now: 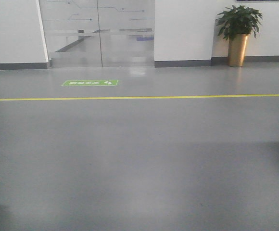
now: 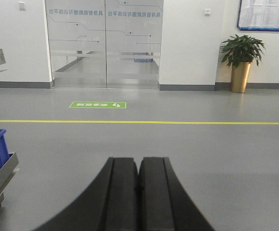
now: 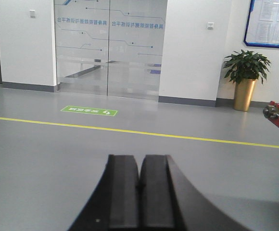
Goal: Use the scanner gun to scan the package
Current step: 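Drive the base forward along the floor toward the red-framed table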
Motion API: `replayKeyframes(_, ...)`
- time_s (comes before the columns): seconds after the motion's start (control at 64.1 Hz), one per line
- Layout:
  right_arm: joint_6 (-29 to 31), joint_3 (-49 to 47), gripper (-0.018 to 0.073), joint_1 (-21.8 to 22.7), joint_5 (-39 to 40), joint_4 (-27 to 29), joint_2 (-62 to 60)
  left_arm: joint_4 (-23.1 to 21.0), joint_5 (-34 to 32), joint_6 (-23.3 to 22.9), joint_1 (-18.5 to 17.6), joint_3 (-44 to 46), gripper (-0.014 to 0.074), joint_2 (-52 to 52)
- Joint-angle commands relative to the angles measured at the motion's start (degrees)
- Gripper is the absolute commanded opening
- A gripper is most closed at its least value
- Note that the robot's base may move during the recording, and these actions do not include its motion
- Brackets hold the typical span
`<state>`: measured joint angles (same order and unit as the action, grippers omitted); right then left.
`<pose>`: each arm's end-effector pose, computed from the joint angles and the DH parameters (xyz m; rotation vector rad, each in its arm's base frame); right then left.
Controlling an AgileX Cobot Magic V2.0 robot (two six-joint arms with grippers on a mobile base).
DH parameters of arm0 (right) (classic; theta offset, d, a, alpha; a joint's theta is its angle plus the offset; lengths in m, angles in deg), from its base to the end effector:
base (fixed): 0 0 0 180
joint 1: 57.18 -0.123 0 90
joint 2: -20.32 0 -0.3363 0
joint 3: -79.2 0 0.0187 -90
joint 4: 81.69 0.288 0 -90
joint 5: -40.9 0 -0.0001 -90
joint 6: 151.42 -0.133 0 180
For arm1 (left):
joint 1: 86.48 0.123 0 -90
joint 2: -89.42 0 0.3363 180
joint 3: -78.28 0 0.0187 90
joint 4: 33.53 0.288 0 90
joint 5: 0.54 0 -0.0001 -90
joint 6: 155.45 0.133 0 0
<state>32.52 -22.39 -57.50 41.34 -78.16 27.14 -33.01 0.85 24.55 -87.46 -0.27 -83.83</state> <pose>0.0840 0.0004 0.2175 -0.0090 1.4799 -0.0016 0.0843 -0.0014 0.2123 0.0196 1.5129 -0.0063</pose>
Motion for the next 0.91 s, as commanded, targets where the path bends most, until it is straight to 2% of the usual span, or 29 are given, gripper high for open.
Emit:
replayKeyframes(0.0,-0.17,0.0,-0.0168,-0.3,1.27,0.04,-0.22,0.19,-0.76,-0.36,-0.26,0.14,-0.0111,-0.16)
replayKeyframes(0.889,-0.17,0.0,-0.0168,-0.3,1.27,0.04,-0.22,0.19,-0.76,-0.36,-0.26,0.14,-0.0111,-0.16)
